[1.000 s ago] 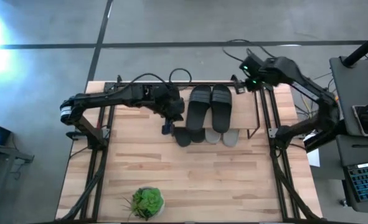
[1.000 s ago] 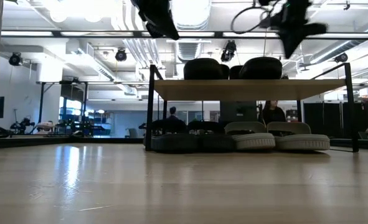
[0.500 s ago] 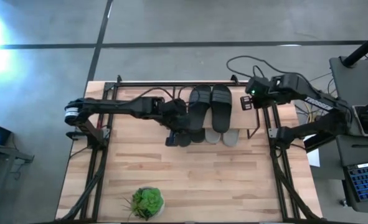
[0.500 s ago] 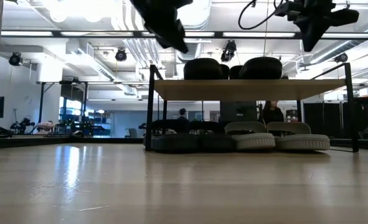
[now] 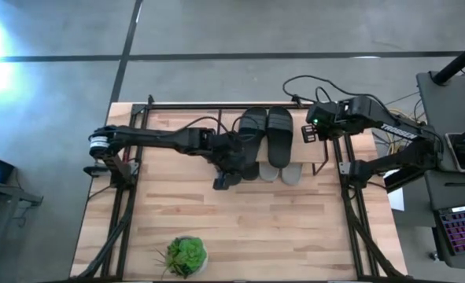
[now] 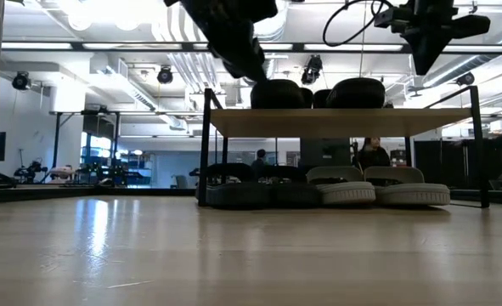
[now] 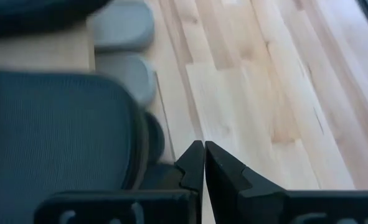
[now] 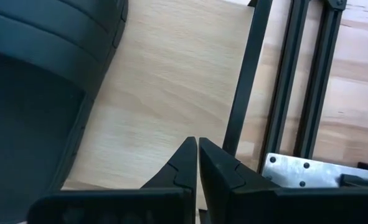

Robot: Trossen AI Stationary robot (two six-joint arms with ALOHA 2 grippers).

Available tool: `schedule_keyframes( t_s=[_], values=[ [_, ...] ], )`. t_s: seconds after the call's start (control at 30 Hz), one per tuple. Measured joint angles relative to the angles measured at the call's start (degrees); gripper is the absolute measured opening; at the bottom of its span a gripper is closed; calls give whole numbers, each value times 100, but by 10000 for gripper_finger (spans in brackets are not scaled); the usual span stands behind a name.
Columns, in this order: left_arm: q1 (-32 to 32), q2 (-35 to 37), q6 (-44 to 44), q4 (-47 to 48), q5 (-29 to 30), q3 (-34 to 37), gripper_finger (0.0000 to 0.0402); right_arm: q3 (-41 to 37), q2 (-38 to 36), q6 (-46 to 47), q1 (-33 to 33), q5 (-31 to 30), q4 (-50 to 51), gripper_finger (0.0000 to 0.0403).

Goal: Pick and place slides into the shelf
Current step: Adjust the black slippers on the shelf

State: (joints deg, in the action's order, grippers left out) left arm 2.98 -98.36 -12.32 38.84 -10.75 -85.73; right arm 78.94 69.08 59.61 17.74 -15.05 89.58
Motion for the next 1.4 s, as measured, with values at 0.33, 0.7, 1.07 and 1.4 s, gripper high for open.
schedule_keyframes(
  t_s=[0.33,0.7,1.07,1.4],
  values=[
    [-34,-157,-24,-283,284,-4,0,-2,0,2,0,-2,-15,9],
    [-30,-365,-66,-864,371,-21,0,-7,0,42,0,-4,-39,9],
    [3,-379,-360,-1264,679,-11,0,-9,0,33,0,-86,-66,9],
    [-45,-367,-303,-1235,663,-78,0,-9,0,-26,0,-107,-76,9]
  ],
)
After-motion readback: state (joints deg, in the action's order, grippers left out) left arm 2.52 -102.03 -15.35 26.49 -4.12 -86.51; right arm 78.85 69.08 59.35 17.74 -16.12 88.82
